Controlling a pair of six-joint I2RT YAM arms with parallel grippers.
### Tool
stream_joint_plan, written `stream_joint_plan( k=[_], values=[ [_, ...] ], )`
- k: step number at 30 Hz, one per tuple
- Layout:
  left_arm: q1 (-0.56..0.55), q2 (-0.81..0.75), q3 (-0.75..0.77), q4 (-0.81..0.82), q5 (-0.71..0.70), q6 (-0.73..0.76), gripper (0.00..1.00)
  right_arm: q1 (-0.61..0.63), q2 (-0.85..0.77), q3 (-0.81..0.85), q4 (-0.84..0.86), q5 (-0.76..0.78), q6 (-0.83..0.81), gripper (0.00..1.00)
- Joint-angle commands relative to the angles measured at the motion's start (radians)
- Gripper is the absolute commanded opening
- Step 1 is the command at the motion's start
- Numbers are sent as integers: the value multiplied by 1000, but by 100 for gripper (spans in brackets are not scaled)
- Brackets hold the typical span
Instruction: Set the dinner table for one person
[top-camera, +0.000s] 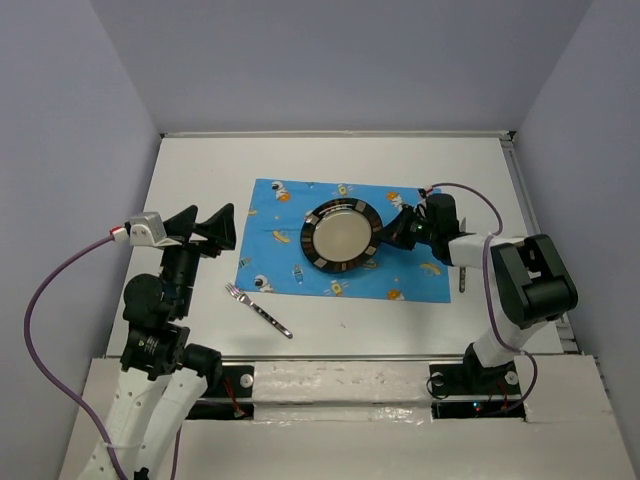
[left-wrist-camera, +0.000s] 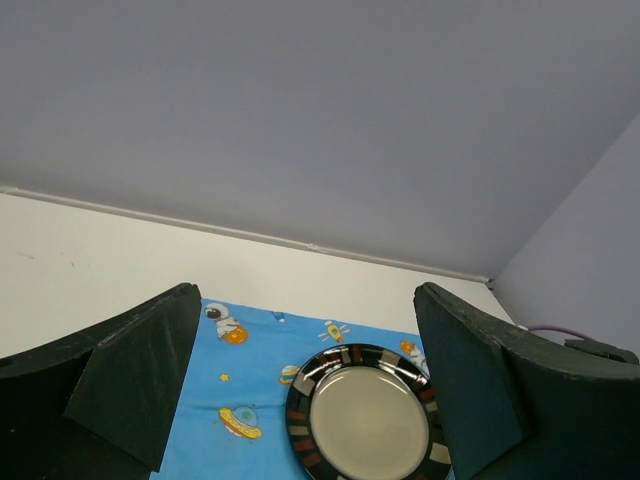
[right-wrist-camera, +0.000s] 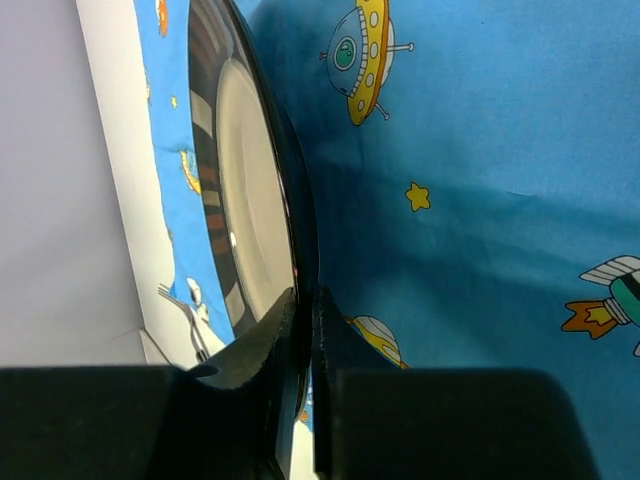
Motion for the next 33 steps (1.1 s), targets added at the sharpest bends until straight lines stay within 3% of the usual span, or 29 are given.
stream_joint_plan(
  k=[1, 3, 4, 7, 11, 13, 15, 17, 18, 20, 33],
  values=[
    [5, 6, 17, 34, 16, 10, 99, -12, -17, 46, 68, -25, -23, 25],
    [5, 6, 17, 34, 15, 11, 99, -12, -28, 55, 19, 6, -51, 37],
    [7, 8, 17, 34, 13, 11, 99, -12, -34, 76, -46, 37, -92, 49],
    [5, 13, 18, 31, 10, 10, 99, -12, -63, 107, -142, 89, -166, 63],
    [7, 11, 20, 28, 7, 7, 99, -12, -96, 142, -245, 199, -249, 63],
    [7, 9, 18, 26, 7, 7, 99, -21, -96, 164, -303, 259, -302, 57],
    [5, 9, 20, 26, 9, 4, 99, -21, -85, 202, -337, 310, -328, 44],
    [7, 9, 20, 26, 10, 3, 99, -46, -56, 228, -386, 377, -364, 26],
    [7, 9, 20, 26, 10, 3, 99, -46, -44, 257, -397, 399, -385, 12],
    [7, 9, 20, 26, 10, 3, 99, -55, 5, 293, -438, 451, -408, 2],
    [-12, 11, 20, 23, 23, 0, 99, -105, 331, 606, -538, 503, -439, 0]
  ],
)
